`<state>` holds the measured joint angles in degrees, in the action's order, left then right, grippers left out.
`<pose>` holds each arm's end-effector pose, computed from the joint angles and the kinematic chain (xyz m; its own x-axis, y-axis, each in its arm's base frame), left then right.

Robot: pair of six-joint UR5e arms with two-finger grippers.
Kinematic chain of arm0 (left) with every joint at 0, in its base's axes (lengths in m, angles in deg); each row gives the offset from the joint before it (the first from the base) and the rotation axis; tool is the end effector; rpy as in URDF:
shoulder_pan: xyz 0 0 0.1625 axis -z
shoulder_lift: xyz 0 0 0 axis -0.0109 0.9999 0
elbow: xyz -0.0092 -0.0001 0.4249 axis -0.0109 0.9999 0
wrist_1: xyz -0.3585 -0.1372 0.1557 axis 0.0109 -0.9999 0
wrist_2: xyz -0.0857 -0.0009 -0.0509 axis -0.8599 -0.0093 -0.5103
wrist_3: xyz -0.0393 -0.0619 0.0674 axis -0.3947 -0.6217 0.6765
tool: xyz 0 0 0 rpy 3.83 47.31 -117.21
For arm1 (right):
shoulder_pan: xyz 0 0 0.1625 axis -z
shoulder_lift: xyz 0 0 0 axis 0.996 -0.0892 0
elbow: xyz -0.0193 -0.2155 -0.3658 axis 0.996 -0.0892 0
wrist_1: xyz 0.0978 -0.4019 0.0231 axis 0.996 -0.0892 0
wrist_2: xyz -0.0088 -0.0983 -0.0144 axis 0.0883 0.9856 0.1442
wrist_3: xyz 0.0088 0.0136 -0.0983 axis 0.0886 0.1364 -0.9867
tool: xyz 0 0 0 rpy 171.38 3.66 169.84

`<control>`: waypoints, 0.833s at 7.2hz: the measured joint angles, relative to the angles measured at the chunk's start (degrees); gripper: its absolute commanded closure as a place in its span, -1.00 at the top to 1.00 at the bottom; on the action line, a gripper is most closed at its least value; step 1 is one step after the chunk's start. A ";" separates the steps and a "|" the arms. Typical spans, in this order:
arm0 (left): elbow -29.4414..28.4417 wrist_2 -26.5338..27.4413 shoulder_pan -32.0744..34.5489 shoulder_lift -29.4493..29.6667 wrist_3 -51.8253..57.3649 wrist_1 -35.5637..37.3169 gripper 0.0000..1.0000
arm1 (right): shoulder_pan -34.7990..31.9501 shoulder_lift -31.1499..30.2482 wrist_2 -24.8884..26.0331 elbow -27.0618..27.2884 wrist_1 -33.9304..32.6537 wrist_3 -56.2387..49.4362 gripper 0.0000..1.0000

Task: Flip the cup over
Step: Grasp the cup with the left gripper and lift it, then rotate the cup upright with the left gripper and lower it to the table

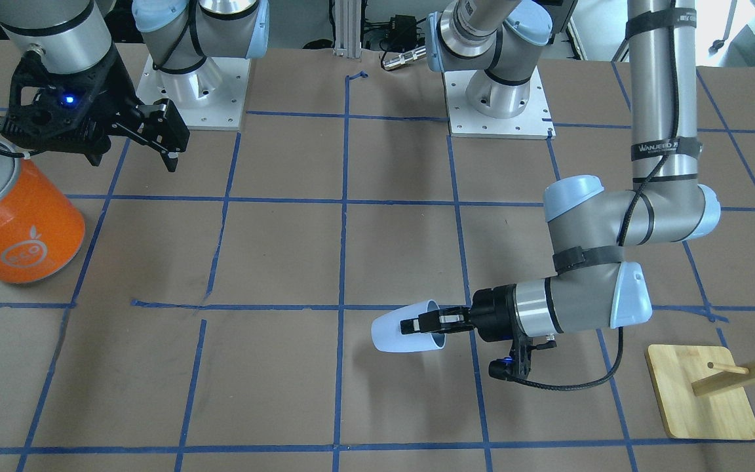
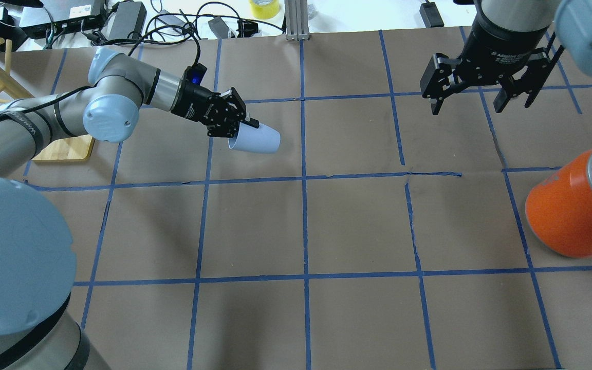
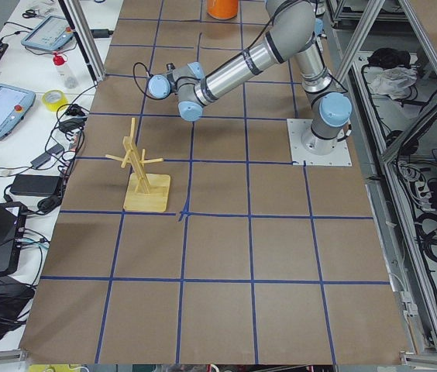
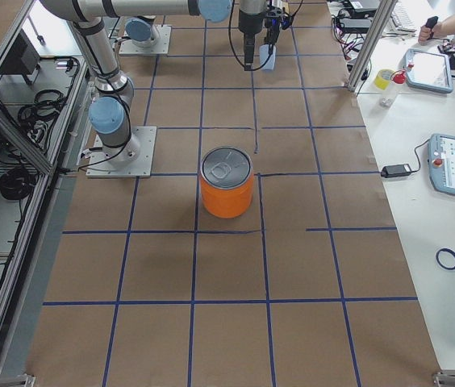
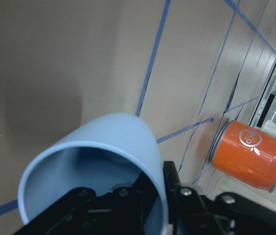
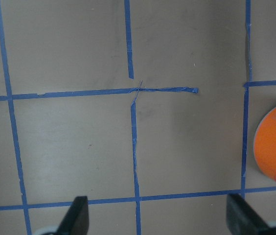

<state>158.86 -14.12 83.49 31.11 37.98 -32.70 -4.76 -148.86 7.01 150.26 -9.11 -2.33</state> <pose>-0.1328 -0.6456 0.2350 -0.5817 -0.2788 0.7642 -0.1456 0.9600 0.2393 0.1255 -0.4955 0.5005 -0.9980 0.0428 0.0466 0.0432 0.9990 0.0084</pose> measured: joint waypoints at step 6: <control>-9.03 39.10 2.98 -3.37 14.02 7.80 -1.00 | -0.01 -0.15 2.85 0.39 0.06 0.19 1.00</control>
<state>149.83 24.98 86.47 27.74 52.01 -24.90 -4.77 -149.01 9.86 150.65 -9.05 -2.13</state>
